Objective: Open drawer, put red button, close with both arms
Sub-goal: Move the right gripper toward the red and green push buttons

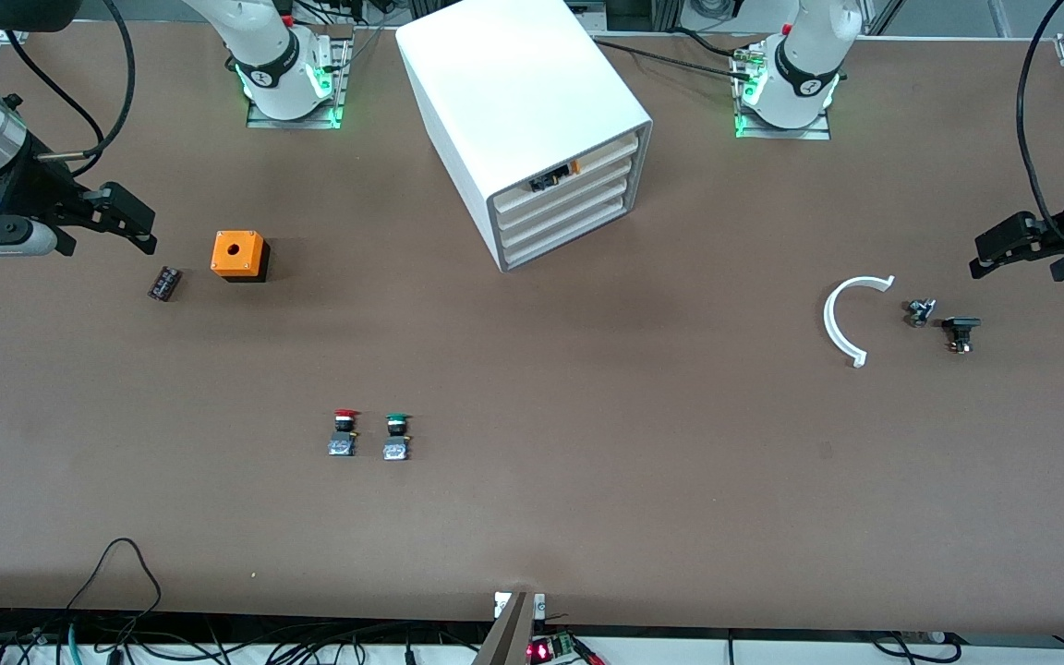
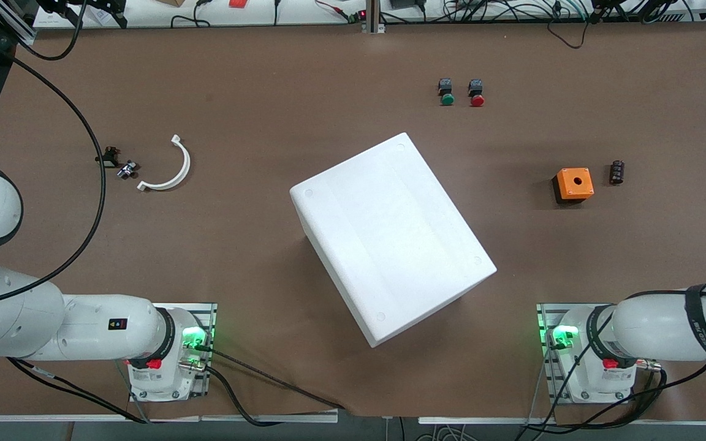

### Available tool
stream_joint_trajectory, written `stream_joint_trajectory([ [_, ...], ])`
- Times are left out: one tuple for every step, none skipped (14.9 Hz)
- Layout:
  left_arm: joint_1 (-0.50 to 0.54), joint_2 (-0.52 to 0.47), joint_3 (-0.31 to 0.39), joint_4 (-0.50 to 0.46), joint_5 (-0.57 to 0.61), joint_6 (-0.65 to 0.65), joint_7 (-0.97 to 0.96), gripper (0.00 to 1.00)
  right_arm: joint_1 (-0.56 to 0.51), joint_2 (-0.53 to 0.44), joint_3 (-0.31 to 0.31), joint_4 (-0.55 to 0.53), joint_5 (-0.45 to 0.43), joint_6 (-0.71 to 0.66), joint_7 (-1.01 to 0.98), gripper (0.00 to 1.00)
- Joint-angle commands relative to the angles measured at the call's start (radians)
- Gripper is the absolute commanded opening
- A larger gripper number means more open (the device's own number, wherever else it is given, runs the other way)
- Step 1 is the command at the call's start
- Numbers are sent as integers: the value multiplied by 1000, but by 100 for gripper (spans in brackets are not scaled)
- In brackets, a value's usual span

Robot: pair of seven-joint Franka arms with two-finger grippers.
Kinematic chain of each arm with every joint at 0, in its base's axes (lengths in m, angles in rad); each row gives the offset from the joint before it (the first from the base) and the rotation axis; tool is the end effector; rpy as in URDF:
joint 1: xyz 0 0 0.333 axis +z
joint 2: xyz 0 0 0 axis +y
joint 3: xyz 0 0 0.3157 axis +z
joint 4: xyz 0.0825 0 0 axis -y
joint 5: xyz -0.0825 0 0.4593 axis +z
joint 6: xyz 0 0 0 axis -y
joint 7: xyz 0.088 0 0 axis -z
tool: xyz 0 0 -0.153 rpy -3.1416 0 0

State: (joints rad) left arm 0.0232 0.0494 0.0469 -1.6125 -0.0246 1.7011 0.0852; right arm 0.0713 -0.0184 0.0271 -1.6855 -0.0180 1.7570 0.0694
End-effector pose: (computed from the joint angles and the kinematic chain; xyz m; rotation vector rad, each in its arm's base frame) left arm 0.6555 0.0421 0.5352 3.1218 -0.0195 0.0638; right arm 0.6403 0.0609 0.5437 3.1272 0.0493 0.1426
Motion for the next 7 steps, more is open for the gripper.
stream_joint_trajectory([
  [3, -3, -2, 16, -9, -23, 13, 100, 8, 28, 4, 43, -19, -34, 22, 100],
  [1, -3, -4, 16, -9, -23, 8, 100, 11, 31, 4, 52, -19, -42, 12, 100],
  [1, 0, -5, 17, -9, -23, 8, 100, 13, 31, 4, 56, -22, -36, 20, 100],
  [1, 1, -7, 16, -11, -23, 8, 100, 12, 37, 2, 79, -26, -43, 17, 100],
  [-2, 3, -7, 14, -9, -24, 7, 100, 8, 55, 1, 98, -19, -60, 9, 100],
  [-11, 6, -9, 13, -6, -43, 8, 100, 8, 60, 1, 98, -14, -86, 19, 100],
  [-12, 6, -13, 14, -3, -75, 11, 100, 11, 60, 2, 84, -10, -120, 33, 100],
])
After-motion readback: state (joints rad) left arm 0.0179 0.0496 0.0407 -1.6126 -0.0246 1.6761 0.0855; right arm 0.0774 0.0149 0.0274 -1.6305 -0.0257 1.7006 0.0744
